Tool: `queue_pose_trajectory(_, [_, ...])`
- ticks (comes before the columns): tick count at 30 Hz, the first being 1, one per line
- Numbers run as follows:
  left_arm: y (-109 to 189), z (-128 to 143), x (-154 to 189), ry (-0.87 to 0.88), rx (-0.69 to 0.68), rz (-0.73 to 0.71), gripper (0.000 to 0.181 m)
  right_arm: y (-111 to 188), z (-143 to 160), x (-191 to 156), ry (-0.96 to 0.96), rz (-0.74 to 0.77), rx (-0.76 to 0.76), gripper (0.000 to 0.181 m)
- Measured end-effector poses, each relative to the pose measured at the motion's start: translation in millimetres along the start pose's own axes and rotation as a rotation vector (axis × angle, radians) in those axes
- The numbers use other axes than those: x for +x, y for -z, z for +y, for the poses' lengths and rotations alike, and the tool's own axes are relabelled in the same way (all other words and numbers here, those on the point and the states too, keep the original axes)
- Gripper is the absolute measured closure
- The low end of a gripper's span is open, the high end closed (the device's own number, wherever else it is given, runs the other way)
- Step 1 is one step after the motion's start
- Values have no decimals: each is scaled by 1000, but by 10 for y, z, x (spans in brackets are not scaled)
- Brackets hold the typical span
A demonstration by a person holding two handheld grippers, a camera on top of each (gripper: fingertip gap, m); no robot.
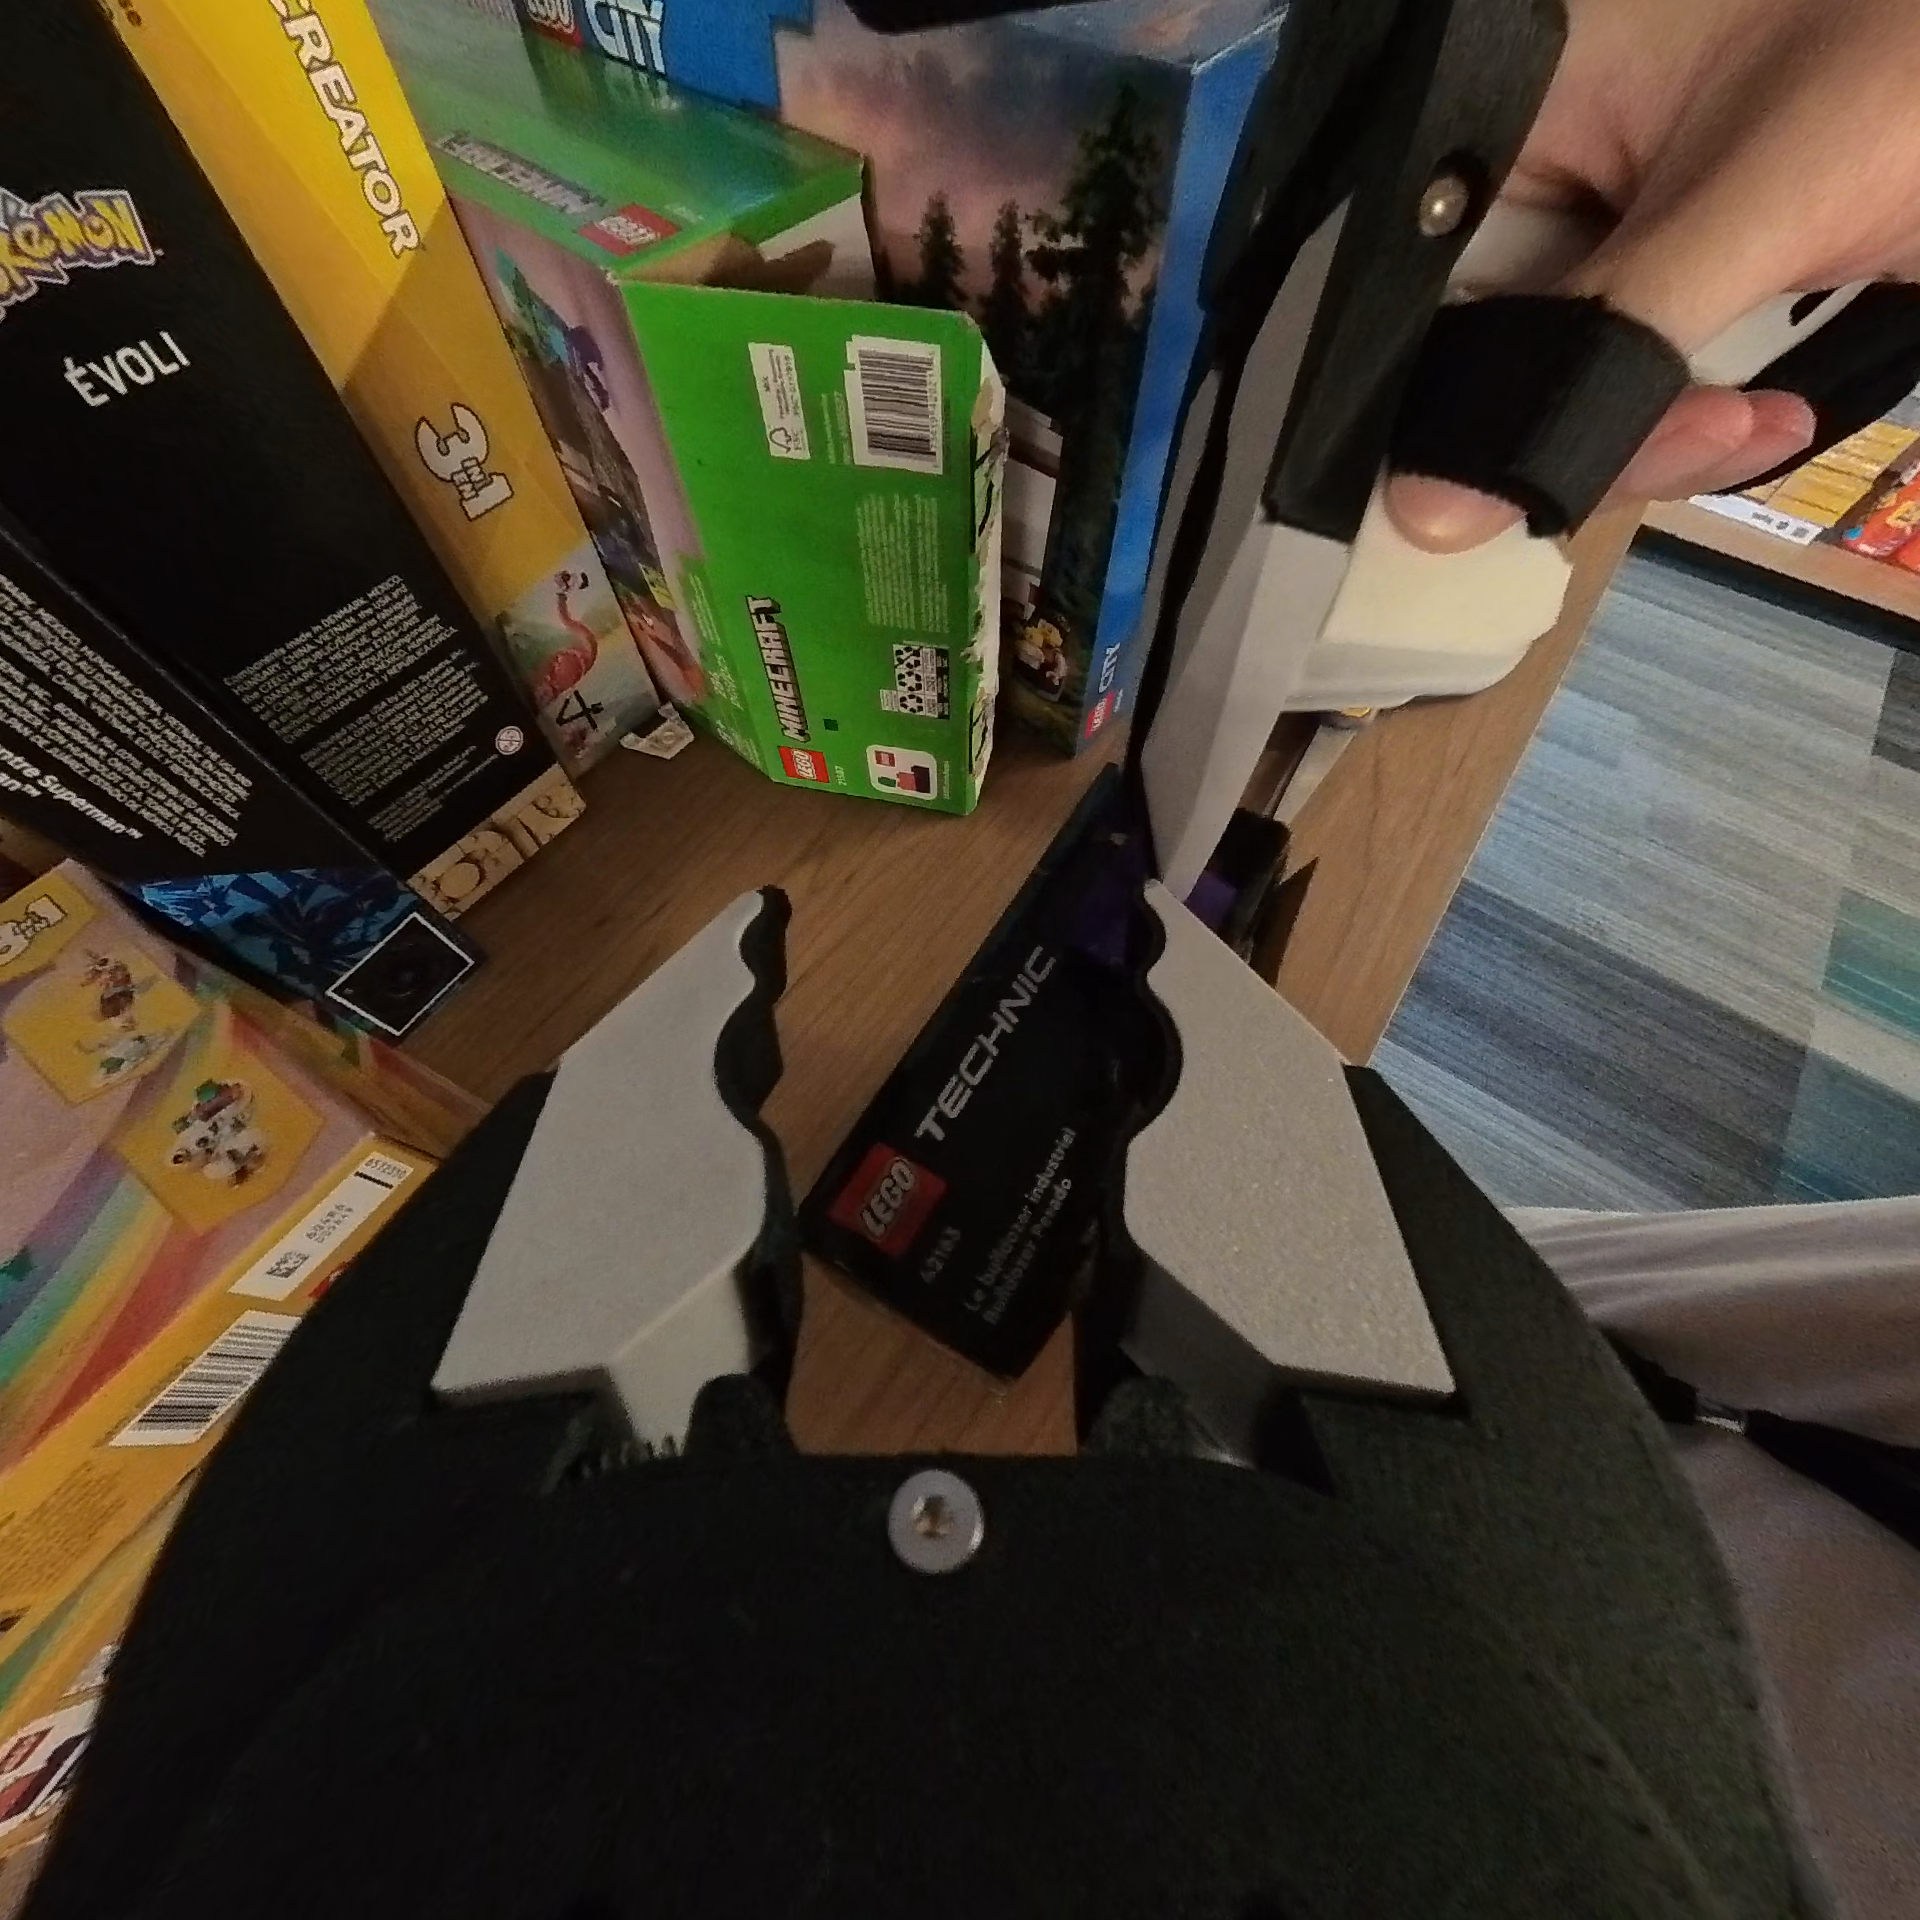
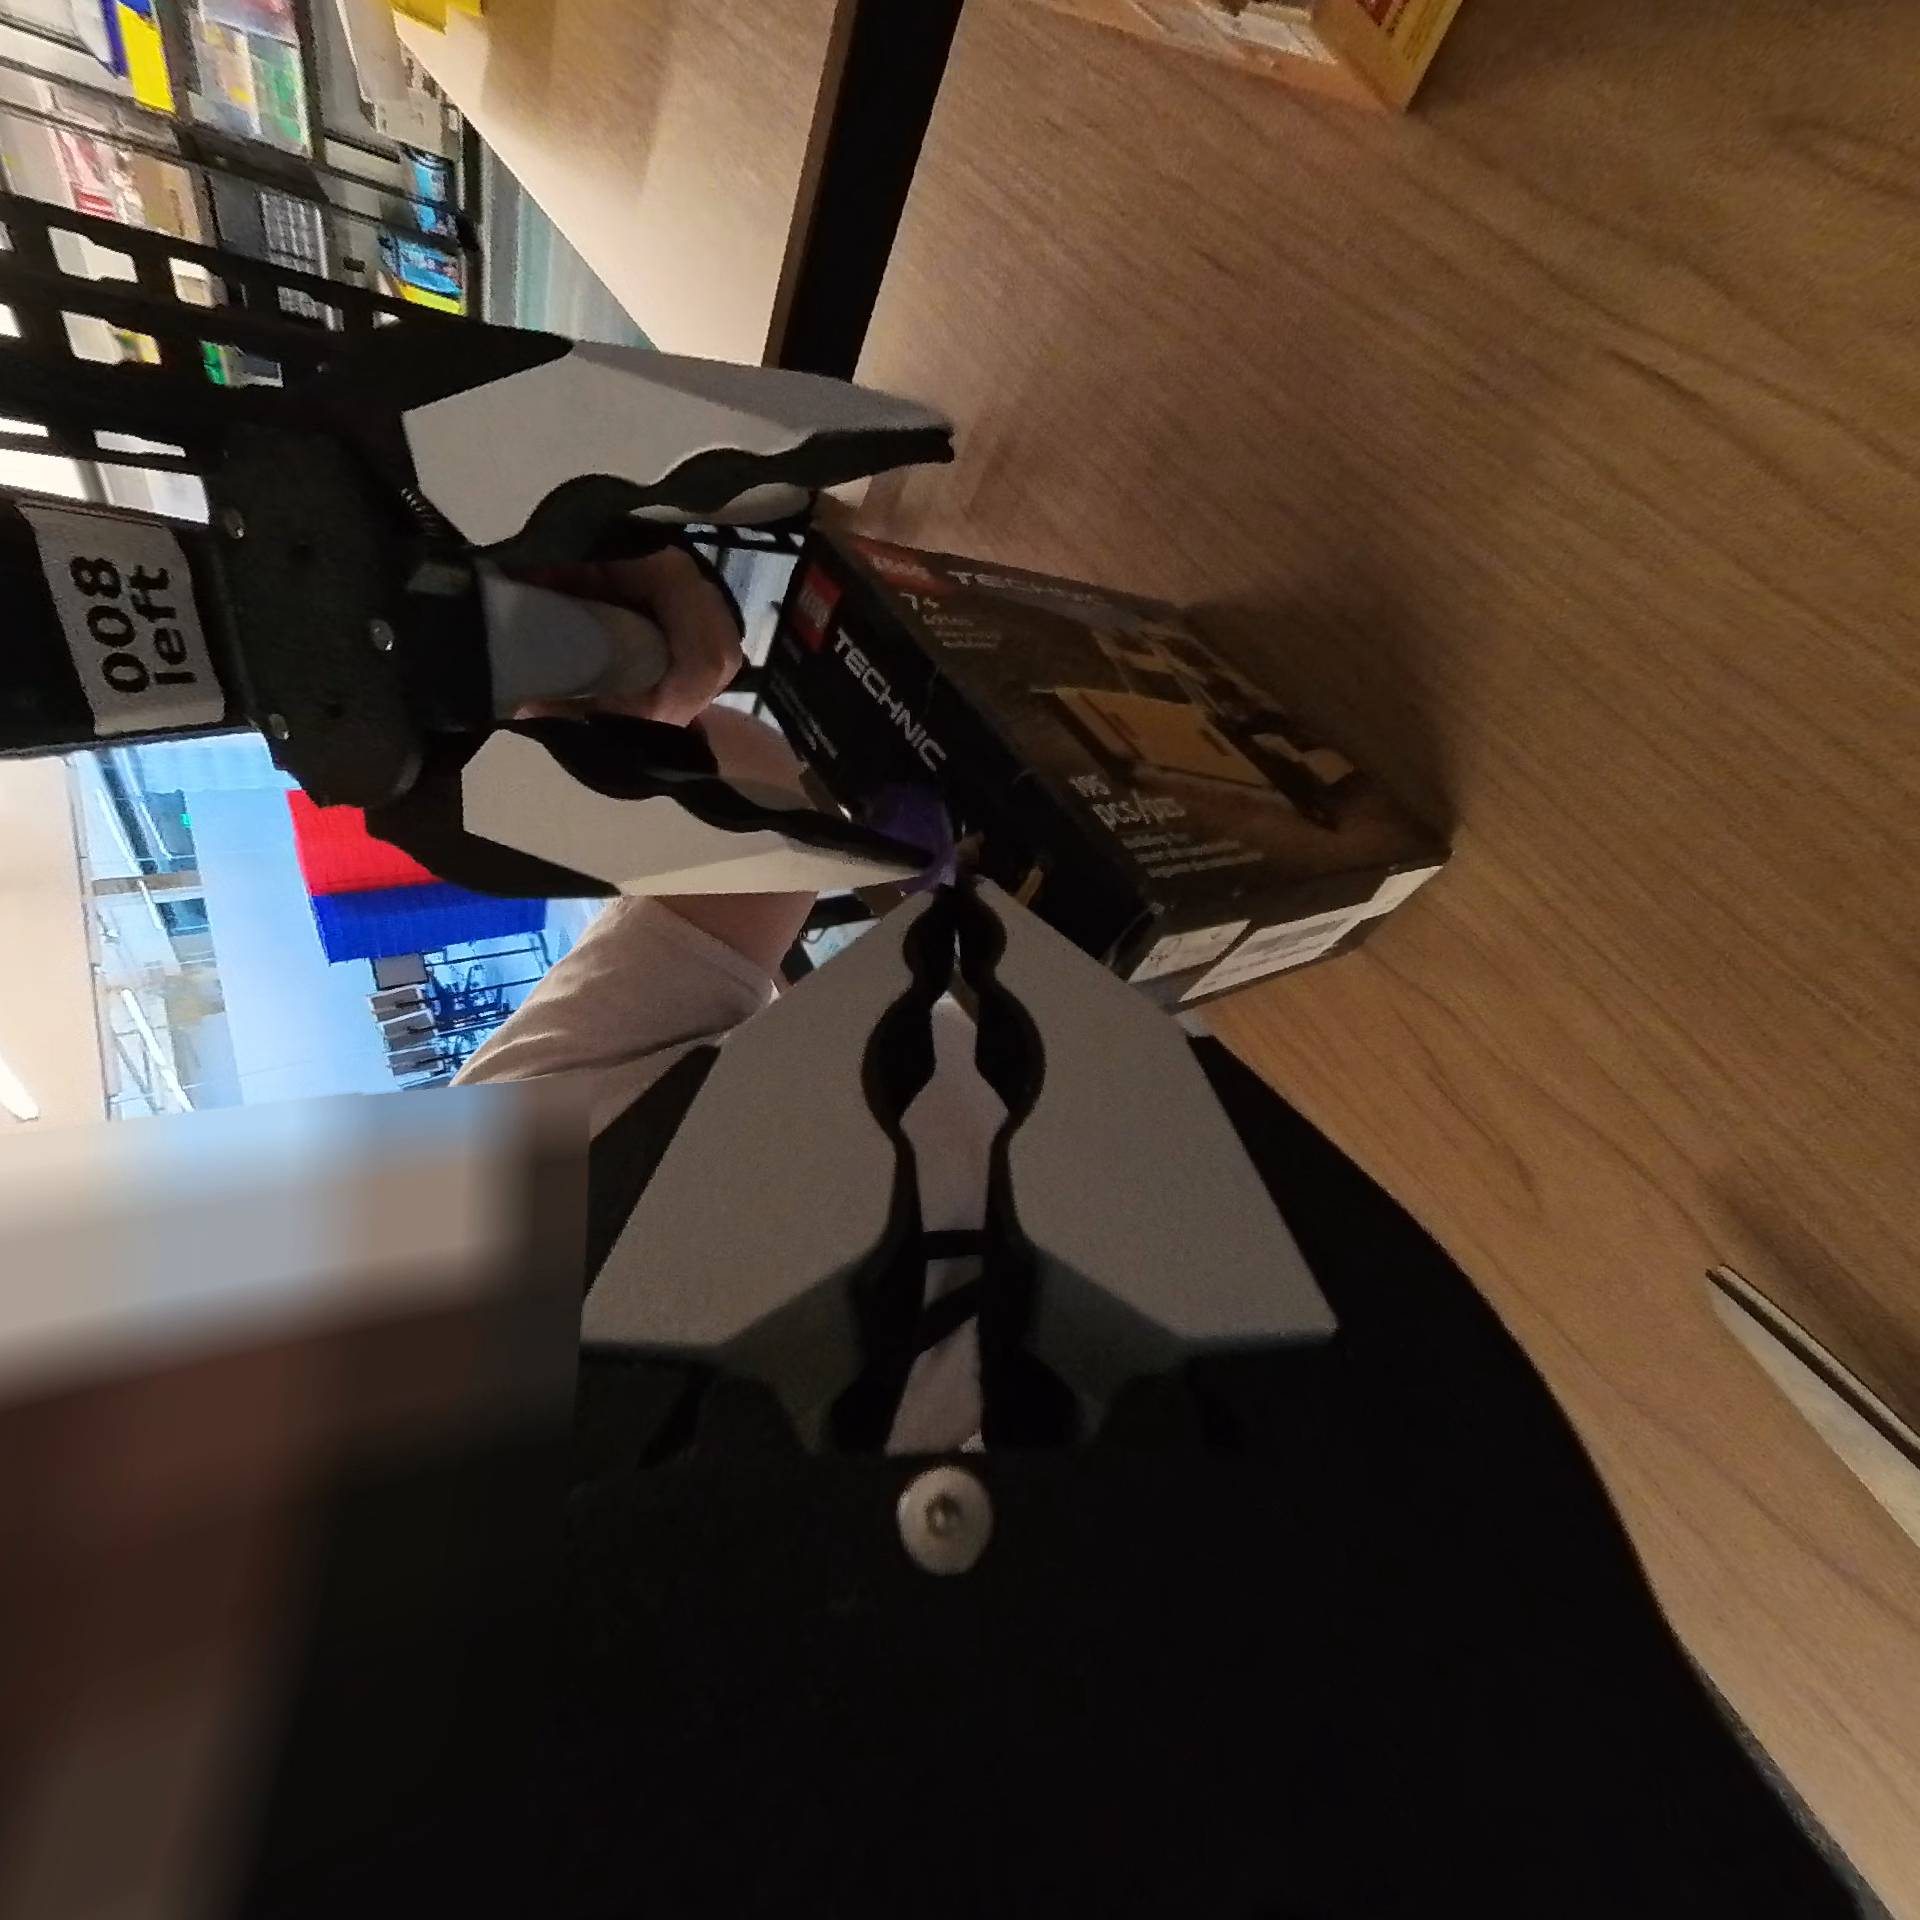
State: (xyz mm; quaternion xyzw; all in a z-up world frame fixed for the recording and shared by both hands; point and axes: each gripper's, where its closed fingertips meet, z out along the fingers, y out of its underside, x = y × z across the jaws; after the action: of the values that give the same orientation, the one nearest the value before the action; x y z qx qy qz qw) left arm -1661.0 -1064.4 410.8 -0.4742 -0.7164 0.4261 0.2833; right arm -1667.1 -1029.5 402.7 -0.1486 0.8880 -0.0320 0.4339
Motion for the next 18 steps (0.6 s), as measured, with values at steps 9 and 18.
queue_pose_trajectory(9, [-10, 90, -10, -27, -47, -11, 116, -20, -18, 16, 23, 44, -12, 181])
queue_pose_trajectory(18, [-26, 106, 10, -34, -59, -6, 123, -6, -38, -6, 170, 142, -35, 169])
